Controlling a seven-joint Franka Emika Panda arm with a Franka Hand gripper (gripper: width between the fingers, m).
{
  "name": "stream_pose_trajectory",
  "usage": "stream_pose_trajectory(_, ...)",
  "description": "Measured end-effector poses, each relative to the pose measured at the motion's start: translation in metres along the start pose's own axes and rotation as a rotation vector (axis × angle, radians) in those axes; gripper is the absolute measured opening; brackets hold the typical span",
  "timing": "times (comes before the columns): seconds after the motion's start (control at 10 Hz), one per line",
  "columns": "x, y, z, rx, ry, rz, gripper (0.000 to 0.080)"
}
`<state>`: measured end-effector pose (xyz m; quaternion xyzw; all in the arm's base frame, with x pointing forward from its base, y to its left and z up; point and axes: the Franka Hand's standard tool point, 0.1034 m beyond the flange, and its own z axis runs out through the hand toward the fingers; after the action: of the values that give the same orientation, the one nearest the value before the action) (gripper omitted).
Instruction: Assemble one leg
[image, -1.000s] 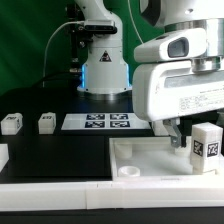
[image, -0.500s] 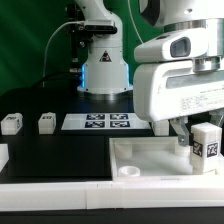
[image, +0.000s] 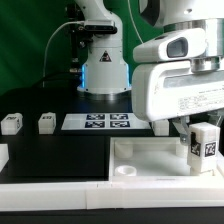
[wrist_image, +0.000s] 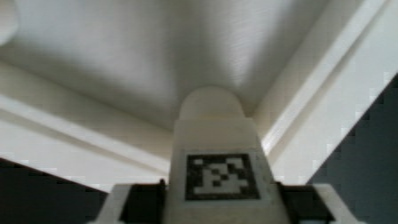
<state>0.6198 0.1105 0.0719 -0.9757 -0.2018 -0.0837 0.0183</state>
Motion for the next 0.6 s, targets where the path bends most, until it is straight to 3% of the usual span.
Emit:
stream_pose_trajectory(0.3,0.0006,-0.0039,0.0003,0.016,0.002,0.347,0.0293)
stream_pose_trajectory(0.6,-0.0007,-0.0082,0.0020,0.011,0.007,0.824,0.0293)
